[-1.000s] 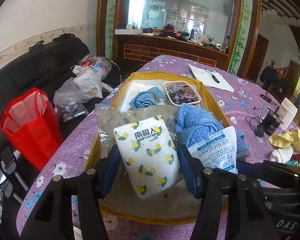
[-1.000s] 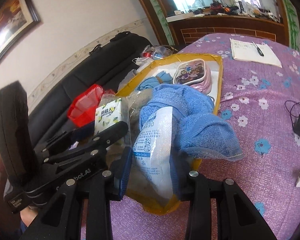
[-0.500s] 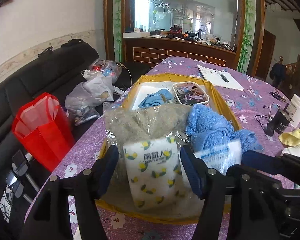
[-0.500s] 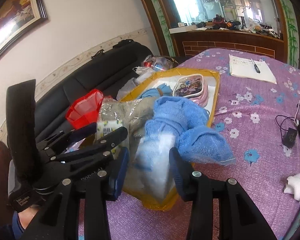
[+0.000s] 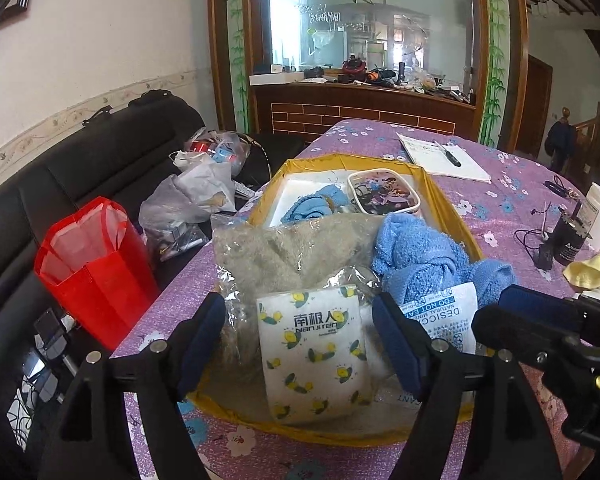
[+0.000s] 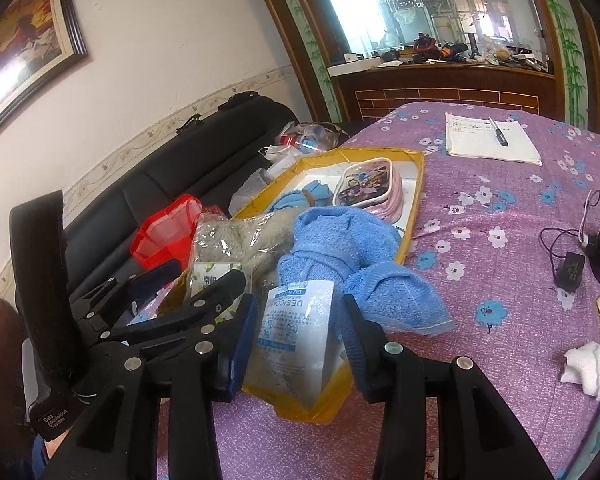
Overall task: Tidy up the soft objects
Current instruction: 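Open both grippers and withdraw them from the tray toward the table items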
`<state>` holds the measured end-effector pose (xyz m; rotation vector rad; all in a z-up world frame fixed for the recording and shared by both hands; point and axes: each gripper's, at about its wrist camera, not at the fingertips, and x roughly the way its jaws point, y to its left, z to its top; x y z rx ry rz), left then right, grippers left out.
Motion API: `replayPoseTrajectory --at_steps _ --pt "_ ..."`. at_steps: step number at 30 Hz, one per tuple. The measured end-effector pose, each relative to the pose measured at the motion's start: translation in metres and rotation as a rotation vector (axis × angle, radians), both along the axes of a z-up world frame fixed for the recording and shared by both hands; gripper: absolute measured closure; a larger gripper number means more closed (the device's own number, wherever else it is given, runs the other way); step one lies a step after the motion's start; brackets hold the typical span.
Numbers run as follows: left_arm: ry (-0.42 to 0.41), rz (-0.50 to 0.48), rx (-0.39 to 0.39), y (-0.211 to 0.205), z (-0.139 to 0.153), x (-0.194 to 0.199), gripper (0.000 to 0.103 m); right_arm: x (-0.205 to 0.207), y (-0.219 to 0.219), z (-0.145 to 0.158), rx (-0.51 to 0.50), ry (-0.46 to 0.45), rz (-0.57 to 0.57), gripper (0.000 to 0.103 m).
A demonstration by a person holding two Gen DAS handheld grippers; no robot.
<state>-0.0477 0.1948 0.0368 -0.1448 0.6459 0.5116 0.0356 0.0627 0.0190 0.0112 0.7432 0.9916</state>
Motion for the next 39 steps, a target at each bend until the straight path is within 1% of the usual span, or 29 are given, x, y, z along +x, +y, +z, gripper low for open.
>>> replayPoseTrajectory --at_steps 4,6,10,14,16,20,22,25,28,29,32,35,37,39 --pt "0.000 -0.001 0.000 0.000 0.000 0.000 0.025 0.003 -0.004 0.001 0.010 0.002 -0.021 0.057" --pt "-0.002 -0.004 -0.005 0.001 0.000 -0.001 0.020 0.006 -0.007 0.002 0.024 0.007 -0.038 0.057" --pt "-0.012 -0.007 -0.022 0.002 0.003 -0.004 0.020 0.014 -0.019 0.003 0.052 0.025 -0.097 0.052" --pt "-0.038 -0.015 -0.050 0.003 0.010 -0.010 0.020 0.024 -0.030 0.003 0.087 0.069 -0.140 0.052" --pt "-0.053 -0.022 -0.077 0.004 0.013 -0.013 0.020 0.027 -0.034 0.003 0.096 0.082 -0.157 0.052" --pt "-0.070 -0.027 -0.111 0.003 0.018 -0.018 0.019 0.029 -0.038 0.006 0.105 0.084 -0.173 0.052" --pt "-0.075 -0.029 -0.112 0.000 0.021 -0.019 0.019 0.029 -0.039 0.008 0.099 0.069 -0.185 0.052" --pt "-0.089 -0.058 -0.106 -0.012 0.028 -0.022 0.019 0.027 -0.045 0.014 0.089 0.053 -0.216 0.052" --pt "-0.092 -0.104 -0.077 -0.028 0.035 -0.021 0.019 0.028 -0.060 0.017 0.105 0.092 -0.243 0.051" --pt "-0.094 -0.120 -0.069 -0.036 0.038 -0.020 0.019 0.028 -0.069 0.019 0.113 0.113 -0.252 0.049" --pt "-0.100 -0.162 -0.068 -0.051 0.040 -0.018 0.019 0.025 -0.090 0.018 0.115 0.166 -0.268 0.047" --pt "-0.089 -0.204 -0.058 -0.070 0.040 -0.014 0.019 0.021 -0.110 0.014 0.104 0.224 -0.276 0.047" --pt "-0.086 -0.234 -0.058 -0.082 0.039 -0.011 0.019 0.015 -0.127 0.013 0.106 0.243 -0.281 0.047" --pt "-0.082 -0.261 -0.062 -0.093 0.038 -0.009 0.019 0.009 -0.149 0.013 0.105 0.241 -0.300 0.047"
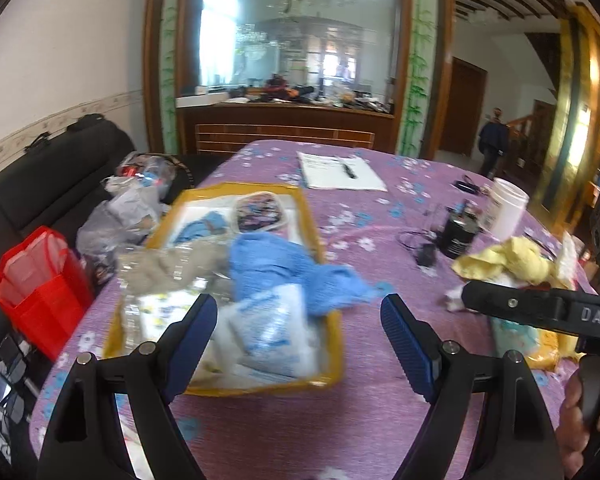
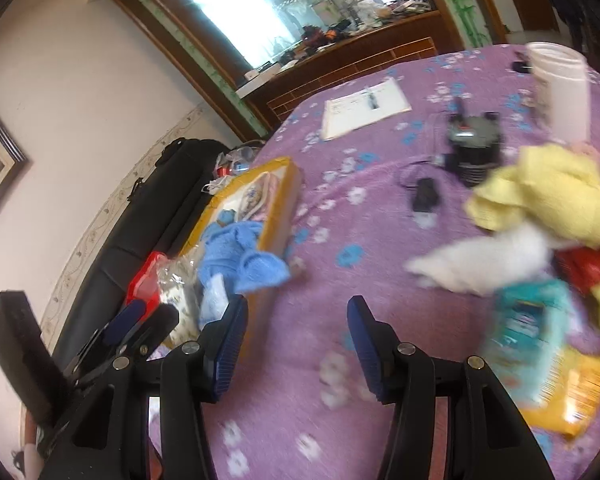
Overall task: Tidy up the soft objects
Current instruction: 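Open both grippers and withdraw them from the tray toward the table items, then grasp the teal cartoon snack pack with the left gripper while the right gripper grasps the yellow cracker pack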
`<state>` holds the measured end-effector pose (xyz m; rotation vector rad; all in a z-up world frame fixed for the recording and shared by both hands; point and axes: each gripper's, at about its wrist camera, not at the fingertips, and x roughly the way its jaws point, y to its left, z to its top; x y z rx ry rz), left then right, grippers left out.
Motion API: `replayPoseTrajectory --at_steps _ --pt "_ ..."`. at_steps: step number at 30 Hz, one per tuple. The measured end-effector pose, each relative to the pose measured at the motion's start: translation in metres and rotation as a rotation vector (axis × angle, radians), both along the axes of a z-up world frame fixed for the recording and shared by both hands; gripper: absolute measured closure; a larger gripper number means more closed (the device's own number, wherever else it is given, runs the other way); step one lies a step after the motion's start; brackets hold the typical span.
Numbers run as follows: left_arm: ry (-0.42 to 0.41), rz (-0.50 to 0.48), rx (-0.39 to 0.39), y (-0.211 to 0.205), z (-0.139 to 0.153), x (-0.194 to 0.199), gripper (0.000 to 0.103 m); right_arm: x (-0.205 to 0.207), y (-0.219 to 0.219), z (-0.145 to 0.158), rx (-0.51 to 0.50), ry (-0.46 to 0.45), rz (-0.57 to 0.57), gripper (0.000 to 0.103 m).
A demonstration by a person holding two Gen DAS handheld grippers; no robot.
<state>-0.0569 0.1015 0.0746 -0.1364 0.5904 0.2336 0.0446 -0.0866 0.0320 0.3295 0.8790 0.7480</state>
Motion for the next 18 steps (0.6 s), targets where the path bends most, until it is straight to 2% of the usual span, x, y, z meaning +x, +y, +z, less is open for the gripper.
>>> replayPoseTrajectory --at_steps 8,13,18 --pt "0.073 -0.206 -0.024 -0.068 -0.017 0.017 0.020 -0.009 -0.104 -0.010 0.008 0.008 -0.156 0.039" --pt "0.139 -0.342 -0.105 -0.107 -0.026 0.040 0.020 -0.006 -0.143 -0.028 0.018 0.061 -0.176 0.039" --pt "0.214 -0.425 -0.129 -0.146 -0.030 0.071 0.020 -0.002 -0.169 -0.039 0.085 0.109 -0.186 0.039"
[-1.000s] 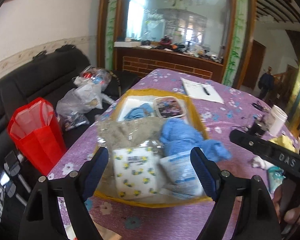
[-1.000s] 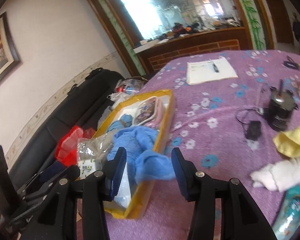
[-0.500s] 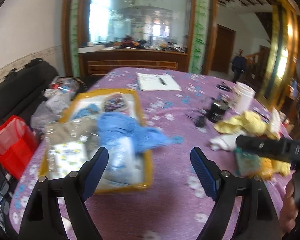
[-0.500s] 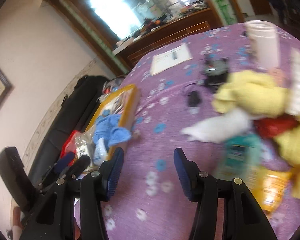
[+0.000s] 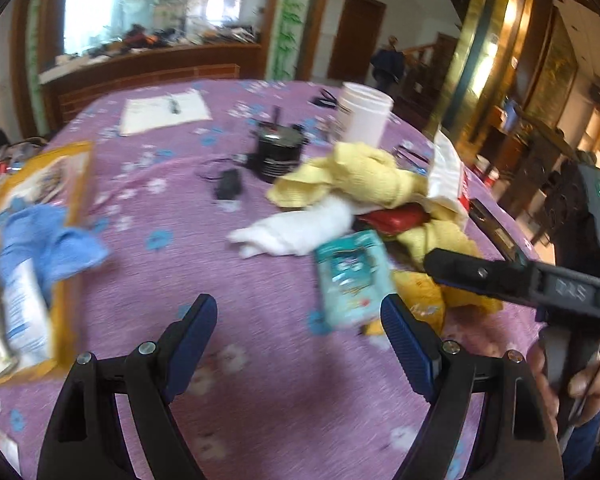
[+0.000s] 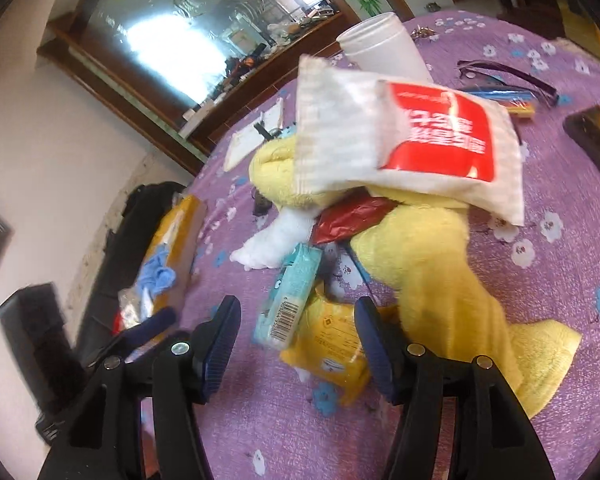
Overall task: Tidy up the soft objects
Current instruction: 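Grasp the teal cartoon snack pack with the left gripper while the right gripper grasps the yellow cracker pack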
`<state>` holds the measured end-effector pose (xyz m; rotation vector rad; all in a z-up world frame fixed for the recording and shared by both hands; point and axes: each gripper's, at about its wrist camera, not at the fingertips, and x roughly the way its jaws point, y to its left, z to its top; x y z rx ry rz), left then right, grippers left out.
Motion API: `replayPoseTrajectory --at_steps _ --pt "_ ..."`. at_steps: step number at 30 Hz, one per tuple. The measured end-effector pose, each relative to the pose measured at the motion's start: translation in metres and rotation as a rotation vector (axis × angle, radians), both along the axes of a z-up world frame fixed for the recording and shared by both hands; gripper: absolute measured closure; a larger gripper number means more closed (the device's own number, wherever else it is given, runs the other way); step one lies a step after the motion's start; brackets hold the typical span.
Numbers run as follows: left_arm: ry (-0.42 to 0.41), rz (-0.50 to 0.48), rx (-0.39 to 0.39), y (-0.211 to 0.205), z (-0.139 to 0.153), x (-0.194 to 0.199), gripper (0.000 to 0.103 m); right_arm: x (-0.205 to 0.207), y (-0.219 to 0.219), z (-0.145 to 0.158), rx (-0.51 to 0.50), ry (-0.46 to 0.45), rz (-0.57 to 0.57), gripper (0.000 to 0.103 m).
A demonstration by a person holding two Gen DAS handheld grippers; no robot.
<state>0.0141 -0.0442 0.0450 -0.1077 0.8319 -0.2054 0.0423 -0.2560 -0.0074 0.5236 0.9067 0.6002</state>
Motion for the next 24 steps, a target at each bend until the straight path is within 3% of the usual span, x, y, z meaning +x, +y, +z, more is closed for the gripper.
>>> replayPoseTrajectory --at_steps 5,10,13,14,15,17,20,24 --pt "0.096 -0.049 -0.036 -0.028 -0.009 0.031 0.020 -0.004 -0.017 0.004 0.030 -0.026 -0.031 0.039" --pt "0.142 -0.048 0.003 -0.044 -0.023 0.053 0.020 -0.005 -0.029 0.002 0.053 -0.026 -0.033 0.039" --pt "0.199 -0.061 -0.066 -0.043 -0.038 0.067 0.020 -0.005 -0.031 0.002 0.058 -0.026 -0.029 0.039" --pt "0.199 -0.065 -0.093 -0.041 -0.040 0.068 0.024 -0.006 -0.030 0.002 0.055 -0.026 -0.025 0.039" --pt "0.188 -0.072 -0.112 -0.039 -0.041 0.066 0.040 -0.007 -0.030 0.002 0.053 -0.027 -0.017 0.039" --pt "0.183 -0.088 -0.143 -0.033 -0.038 0.061 0.058 -0.008 -0.028 0.004 0.046 -0.031 -0.007 0.039" --pt "0.152 -0.093 -0.104 -0.022 -0.033 0.046 0.058 -0.006 -0.021 0.009 0.014 -0.036 0.000 0.039" --pt "0.144 -0.065 -0.145 0.008 -0.030 0.021 0.058 0.001 -0.006 0.011 -0.039 -0.050 0.028 0.035"
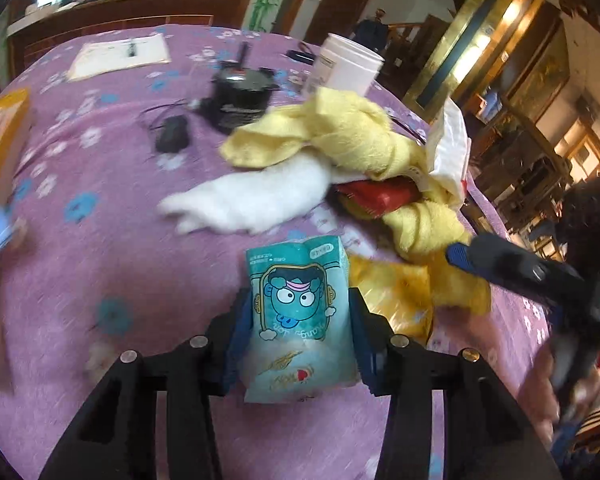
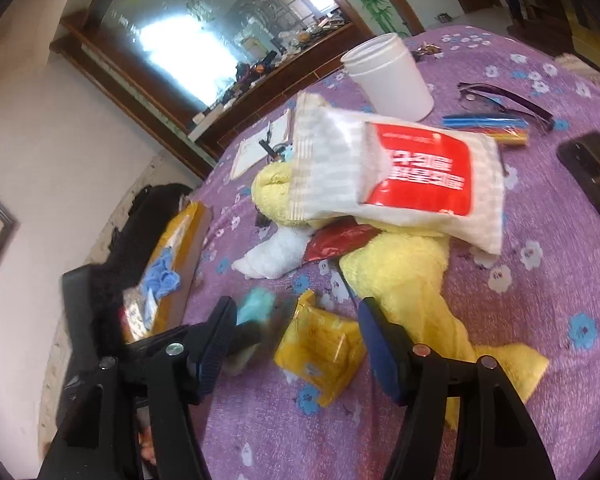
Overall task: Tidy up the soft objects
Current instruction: 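Grasp the teal cartoon snack pack with the left gripper while the right gripper grasps the yellow cracker pack, then carry the snack pack and cracker pack into the foam tray and release both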
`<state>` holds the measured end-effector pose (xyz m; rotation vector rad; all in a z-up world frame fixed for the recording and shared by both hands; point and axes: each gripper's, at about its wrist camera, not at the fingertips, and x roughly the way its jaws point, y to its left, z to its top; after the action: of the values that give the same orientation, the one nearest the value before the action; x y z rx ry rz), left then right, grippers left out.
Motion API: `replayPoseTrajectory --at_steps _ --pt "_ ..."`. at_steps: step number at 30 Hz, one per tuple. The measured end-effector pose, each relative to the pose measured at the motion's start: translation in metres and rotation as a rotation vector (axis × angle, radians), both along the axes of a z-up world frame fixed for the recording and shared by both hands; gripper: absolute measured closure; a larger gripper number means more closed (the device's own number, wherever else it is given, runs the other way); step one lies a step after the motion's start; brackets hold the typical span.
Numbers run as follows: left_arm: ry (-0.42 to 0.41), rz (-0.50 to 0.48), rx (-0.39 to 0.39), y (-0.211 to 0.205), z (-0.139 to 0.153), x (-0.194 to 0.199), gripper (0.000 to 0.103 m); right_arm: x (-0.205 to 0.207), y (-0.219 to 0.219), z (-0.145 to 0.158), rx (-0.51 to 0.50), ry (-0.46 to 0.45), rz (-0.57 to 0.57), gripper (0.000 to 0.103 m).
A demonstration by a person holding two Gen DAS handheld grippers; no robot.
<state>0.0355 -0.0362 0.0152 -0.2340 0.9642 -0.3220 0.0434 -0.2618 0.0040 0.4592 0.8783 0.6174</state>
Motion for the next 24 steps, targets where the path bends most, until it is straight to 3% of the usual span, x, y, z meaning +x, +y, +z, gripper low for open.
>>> replayPoseTrajectory --at_steps 6,11,15,19,20,21,24 --pt "-0.053 0.075 0.066 0.034 0.002 -0.020 0.058 0.009 0.035 -0.016 -0.147 0.001 0.068 0.034" --pt "-0.052 0.087 0.067 0.045 -0.003 -0.023 0.058 -0.017 0.061 -0.017 -0.245 -0.032 0.223 0.034" --pt "-0.049 0.088 0.062 0.038 -0.008 -0.018 0.058 -0.025 0.077 -0.014 -0.408 -0.089 0.185 0.034" --pt "-0.070 0.093 0.090 0.035 -0.007 -0.020 0.058 -0.019 0.092 -0.017 -0.462 -0.096 0.157 0.034" --pt "-0.071 0.097 0.092 0.036 -0.006 -0.021 0.058 -0.018 0.097 -0.021 -0.493 -0.088 0.146 0.038" --pt "-0.073 0.099 0.091 0.037 -0.006 -0.022 0.058 -0.017 0.099 -0.026 -0.517 -0.077 0.141 0.050" --pt "-0.066 0.110 0.084 0.039 -0.007 -0.021 0.058 -0.021 0.103 -0.028 -0.547 -0.104 0.116 0.055"
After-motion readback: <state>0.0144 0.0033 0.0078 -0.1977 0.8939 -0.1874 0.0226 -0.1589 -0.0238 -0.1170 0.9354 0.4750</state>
